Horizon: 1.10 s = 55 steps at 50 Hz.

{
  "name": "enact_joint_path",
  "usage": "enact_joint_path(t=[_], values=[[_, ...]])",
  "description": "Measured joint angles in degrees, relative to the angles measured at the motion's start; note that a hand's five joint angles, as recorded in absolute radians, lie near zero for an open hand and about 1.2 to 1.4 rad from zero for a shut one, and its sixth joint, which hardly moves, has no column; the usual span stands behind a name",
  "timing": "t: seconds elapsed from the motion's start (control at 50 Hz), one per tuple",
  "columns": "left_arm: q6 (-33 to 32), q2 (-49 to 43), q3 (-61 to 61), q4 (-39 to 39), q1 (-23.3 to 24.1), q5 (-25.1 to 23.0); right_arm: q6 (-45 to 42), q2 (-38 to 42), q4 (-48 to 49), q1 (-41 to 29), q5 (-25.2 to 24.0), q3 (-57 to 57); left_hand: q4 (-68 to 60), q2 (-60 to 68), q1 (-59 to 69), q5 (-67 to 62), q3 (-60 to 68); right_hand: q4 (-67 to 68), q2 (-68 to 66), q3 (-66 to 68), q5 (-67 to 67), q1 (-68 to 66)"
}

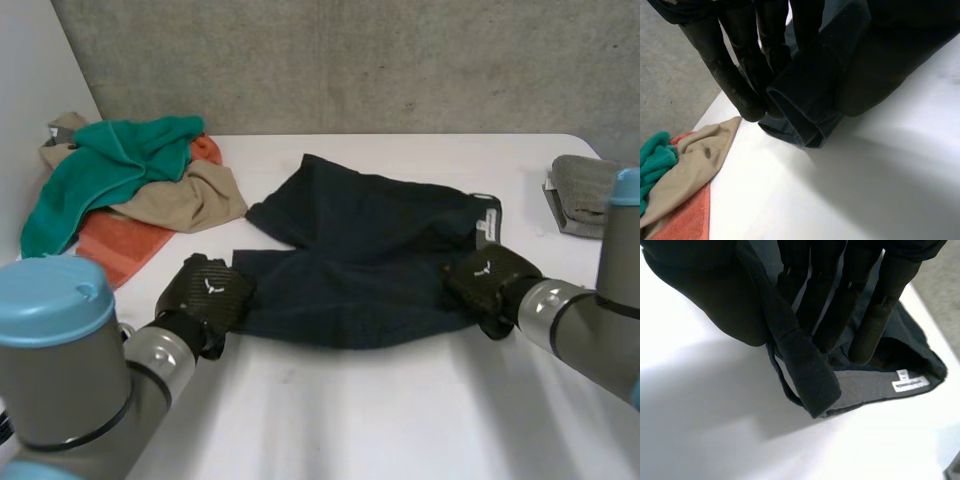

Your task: Fold the laundry.

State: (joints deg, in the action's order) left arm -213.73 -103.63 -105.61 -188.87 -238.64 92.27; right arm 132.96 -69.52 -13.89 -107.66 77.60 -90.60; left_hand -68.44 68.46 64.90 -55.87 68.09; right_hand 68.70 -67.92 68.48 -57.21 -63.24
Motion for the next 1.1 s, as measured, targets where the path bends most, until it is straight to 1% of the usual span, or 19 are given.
enact_joint_path(t=[0.12,0.2,0.26,0.32,0.46,0.48,0.54,0.58,0.72,0.84,0.86,0.88,0.9,0.92,0.94,0.96,0.98,1.02,1.1], values=[[-3.43,4.71,-0.94,11.77,1.7,-0.33,-6.39,-5.93,-12.39,1.59,-0.76,-3.4,0.0,0.0,0.0,0.0,0.0,0.0,0.0,0.0,0.0,0.0],[-4.86,5.06,0.11,17.78,2.86,-0.39,-11.22,-7.9,-15.8,3.26,-2.05,-5.36,0.0,0.01,0.0,0.0,0.0,0.0,0.0,0.0,0.0,0.0],[-5.53,3.47,2.19,18.67,3.38,-0.16,-13.12,-7.65,-16.3,4.42,-2.84,-5.7,0.0,0.03,0.0,0.0,0.0,0.0,0.0,0.0,0.0,0.0],[-6.36,0.3,6.58,16.06,3.58,0.44,-11.95,-6.05,-15.36,5.3,-3.34,-3.74,-0.01,0.04,0.0,0.0,0.0,0.0,0.0,0.0,0.0,0.0],[-8.03,-8.33,22.19,1.98,2.96,-0.21,0.02,-1.61,-9.3,5.43,-2.57,6.34,-0.02,0.07,0.0,0.0,0.01,0.0,0.0,0.0,-0.64,0.0],[-8.05,-11.3,27.51,-2.26,2.73,-1.54,3.45,0.04,-6.72,5.33,-1.85,9.44,-0.02,0.08,0.0,0.0,0.04,0.0,0.0,0.0,-0.73,0.0],[-7.87,-15.38,34.24,-6.5,2.49,-3.55,6.4,2.06,-3.68,5.16,-0.84,12.54,-0.03,0.09,0.0,0.0,0.04,0.0,0.0,0.0,-0.83,0.0],[-7.43,-22.0,43.98,-9.73,2.26,-6.52,9.13,5.59,1.06,4.76,1.13,16.68,-0.03,0.09,0.0,0.0,0.04,0.0,0.0,0.0,-0.88,0.0],[-6.51,-41.09,69.06,-6.89,1.96,-10.23,8.92,16.88,12.56,3.75,7.45,25.29,-0.07,0.14,0.0,-0.12,0.09,0.0,0.0,0.0,-0.88,0.0],[-3.56,-54.67,84.28,-4.05,1.48,-7.66,6.83,26.21,22.84,3.1,10.73,30.4,0.11,-0.48,-0.37,0.09,-0.17,0.0,0.0,0.0,-0.88,0.0],[-2.66,-56.0,85.25,-4.58,1.49,-6.89,6.6,27.37,24.74,2.99,11.11,30.84,6.37,-6.36,-5.18,4.83,-6.21,-1.44,1.84,-1.46,0.5,0.91],[-1.79,-56.94,85.7,-5.41,1.53,-6.16,6.4,28.39,26.71,2.89,11.57,31.16,16.45,-16.53,-15.46,14.17,-16.03,-7.47,7.2,-7.46,6.38,5.72],[-1.2,-57.41,85.72,-6.07,1.57,-5.64,6.24,29.26,28.64,2.78,12.08,31.37,16.45,-16.53,-15.46,14.17,-16.03,-16.25,16.37,-16.33,14.17,13.03],[-0.52,-57.78,85.5,-7.02,1.63,-5.04,6.1,29.98,30.5,2.68,12.65,31.49,24.68,-24.63,-24.18,22.14,-24.08,-20.72,20.98,-20.86,19.95,17.64],[-0.23,-57.87,85.27,-7.48,1.66,-4.76,6.03,30.34,31.58,2.6,13.03,31.52,24.68,-24.63,-24.18,22.14,-24.08,-30.81,31.59,-31.06,29.38,28.15],[0.37,-57.9,84.55,-8.47,1.76,-4.23,5.95,30.83,33.29,2.49,13.85,31.49,33.27,-34.1,-32.72,30.7,-33.51,-37.4,38.46,-37.74,37.6,35.02],[1.03,-57.57,83.25,-9.66,1.91,-3.65,5.89,31.23,35.12,2.35,14.84,31.33,50.13,-49.56,-49.33,47.12,-49.04,-47.7,48.46,-47.89,47.51,44.7],[1.73,-56.67,81.11,-10.93,2.13,-3.11,5.93,31.39,37.84,2.09,16.79,30.75,55.52,-55.19,-53.62,52.16,-54.86,-55.57,55.43,-55.76,54.32,50.41],[2.83,-53.99,76.78,-12.14,2.37,-2.64,6.8,29.7,39.87,1.79,19.02,28.86,56.92,-56.49,-53.73,53.14,-56.01,-56.61,55.78,-56.35,54.75,50.41]])
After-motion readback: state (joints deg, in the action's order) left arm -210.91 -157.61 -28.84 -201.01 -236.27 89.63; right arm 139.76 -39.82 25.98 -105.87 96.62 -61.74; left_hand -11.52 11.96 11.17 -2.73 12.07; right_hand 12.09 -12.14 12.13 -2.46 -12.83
